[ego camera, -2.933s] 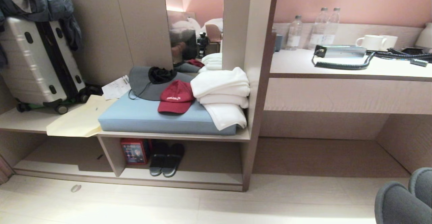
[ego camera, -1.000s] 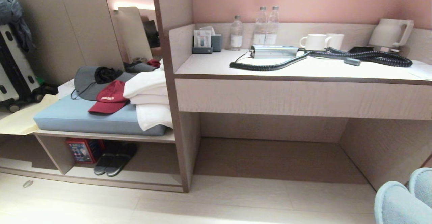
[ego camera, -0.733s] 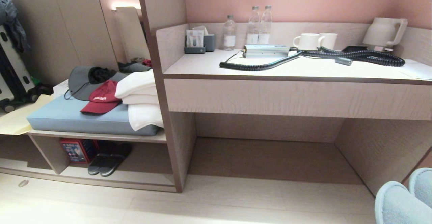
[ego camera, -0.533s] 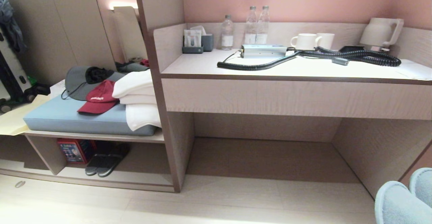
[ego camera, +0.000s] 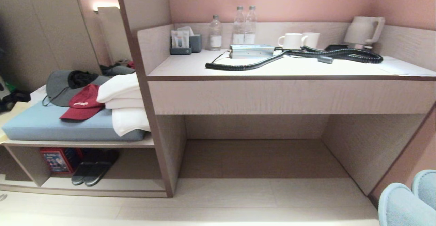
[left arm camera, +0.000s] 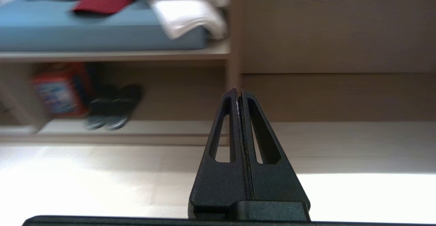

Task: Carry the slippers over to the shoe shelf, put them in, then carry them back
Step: Place the slippers on the floor

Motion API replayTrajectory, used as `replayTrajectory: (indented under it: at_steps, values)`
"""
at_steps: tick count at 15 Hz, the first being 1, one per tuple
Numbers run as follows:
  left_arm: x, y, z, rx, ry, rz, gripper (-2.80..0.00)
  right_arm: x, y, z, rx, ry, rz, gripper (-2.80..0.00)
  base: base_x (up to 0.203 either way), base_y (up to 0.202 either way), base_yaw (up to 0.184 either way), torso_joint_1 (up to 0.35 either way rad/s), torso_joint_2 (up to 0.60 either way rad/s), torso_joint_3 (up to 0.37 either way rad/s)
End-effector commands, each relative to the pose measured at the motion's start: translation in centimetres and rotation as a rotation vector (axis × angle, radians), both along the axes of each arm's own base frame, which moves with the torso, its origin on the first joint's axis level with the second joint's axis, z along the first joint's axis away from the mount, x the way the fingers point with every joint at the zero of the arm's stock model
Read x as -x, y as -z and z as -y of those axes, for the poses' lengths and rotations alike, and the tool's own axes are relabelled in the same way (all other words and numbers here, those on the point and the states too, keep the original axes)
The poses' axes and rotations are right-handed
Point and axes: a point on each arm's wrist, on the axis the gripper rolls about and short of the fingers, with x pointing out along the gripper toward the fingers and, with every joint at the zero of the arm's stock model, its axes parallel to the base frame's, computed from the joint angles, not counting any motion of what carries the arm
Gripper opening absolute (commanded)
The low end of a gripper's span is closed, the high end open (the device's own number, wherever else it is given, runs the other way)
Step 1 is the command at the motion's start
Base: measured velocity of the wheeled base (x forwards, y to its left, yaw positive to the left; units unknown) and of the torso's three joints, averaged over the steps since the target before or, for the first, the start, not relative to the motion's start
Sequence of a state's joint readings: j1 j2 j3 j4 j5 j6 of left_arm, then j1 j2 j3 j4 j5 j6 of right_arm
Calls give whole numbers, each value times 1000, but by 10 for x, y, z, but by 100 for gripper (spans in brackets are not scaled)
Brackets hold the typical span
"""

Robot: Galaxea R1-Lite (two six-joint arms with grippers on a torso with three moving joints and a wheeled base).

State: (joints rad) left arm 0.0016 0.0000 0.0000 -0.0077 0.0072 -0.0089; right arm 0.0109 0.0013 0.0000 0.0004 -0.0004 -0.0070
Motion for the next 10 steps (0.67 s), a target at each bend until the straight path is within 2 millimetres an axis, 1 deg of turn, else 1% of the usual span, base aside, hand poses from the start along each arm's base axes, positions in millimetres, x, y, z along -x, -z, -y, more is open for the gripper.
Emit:
replayTrajectory:
  at_steps: [1,4,10]
  values:
    - [0,0,0,0,0,0,-280,0,0,0,2,0,-1,-280,1,6,-141,2,-2,1]
    - [0,0,0,0,0,0,-280,0,0,0,1,-2,2,-280,0,7,-93,3,5,3]
    - [0,0,0,-1,0,0,-280,0,0,0,-1,0,2,-280,0,0,0,0,0,0]
